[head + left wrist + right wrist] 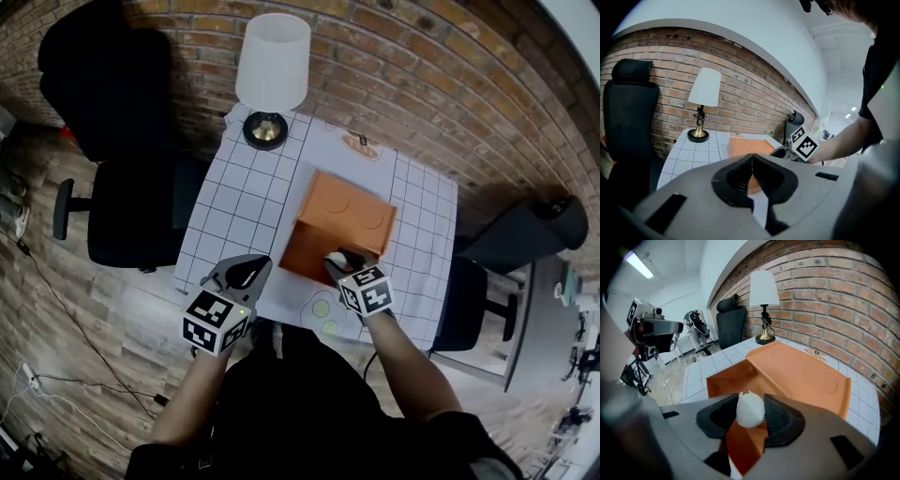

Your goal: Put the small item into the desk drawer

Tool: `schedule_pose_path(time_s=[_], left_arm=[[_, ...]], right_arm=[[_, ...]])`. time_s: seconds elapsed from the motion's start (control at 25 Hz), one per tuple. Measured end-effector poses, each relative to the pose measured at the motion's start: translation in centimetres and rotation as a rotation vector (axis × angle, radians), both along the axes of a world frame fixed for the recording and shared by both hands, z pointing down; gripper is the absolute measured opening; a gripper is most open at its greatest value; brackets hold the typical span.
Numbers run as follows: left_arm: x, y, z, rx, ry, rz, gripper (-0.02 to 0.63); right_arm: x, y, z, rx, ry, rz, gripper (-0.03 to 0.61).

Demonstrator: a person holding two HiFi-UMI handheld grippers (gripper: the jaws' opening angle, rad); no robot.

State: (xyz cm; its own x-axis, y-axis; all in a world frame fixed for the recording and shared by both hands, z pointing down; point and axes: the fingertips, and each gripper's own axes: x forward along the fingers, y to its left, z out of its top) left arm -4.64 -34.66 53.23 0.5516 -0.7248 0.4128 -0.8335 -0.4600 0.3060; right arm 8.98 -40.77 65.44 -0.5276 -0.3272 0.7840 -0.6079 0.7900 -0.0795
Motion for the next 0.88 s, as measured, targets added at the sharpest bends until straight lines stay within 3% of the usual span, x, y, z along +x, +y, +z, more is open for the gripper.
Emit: schedule_pose_path(time_s=[0.32,0.6,0.88], left_arm=[[0.5,-0.5,-2.3,0.053,-0.007,0.049,0.011],[1.4,0.3,-3.1,0.075,-0.003,0.087,0.011],[2.3,1.9,-3.7,0.096,0.008,0.132,0.011]], right_arm=[[1.3,0.8,-1.3,-0.026,-0.026,0.052,0.199],[2.5,1.0,-3.5,0.032,-0.059,0.121,0.196],[4.8,2.8,-7.4,0.117,-0.112,0.211,0.123]])
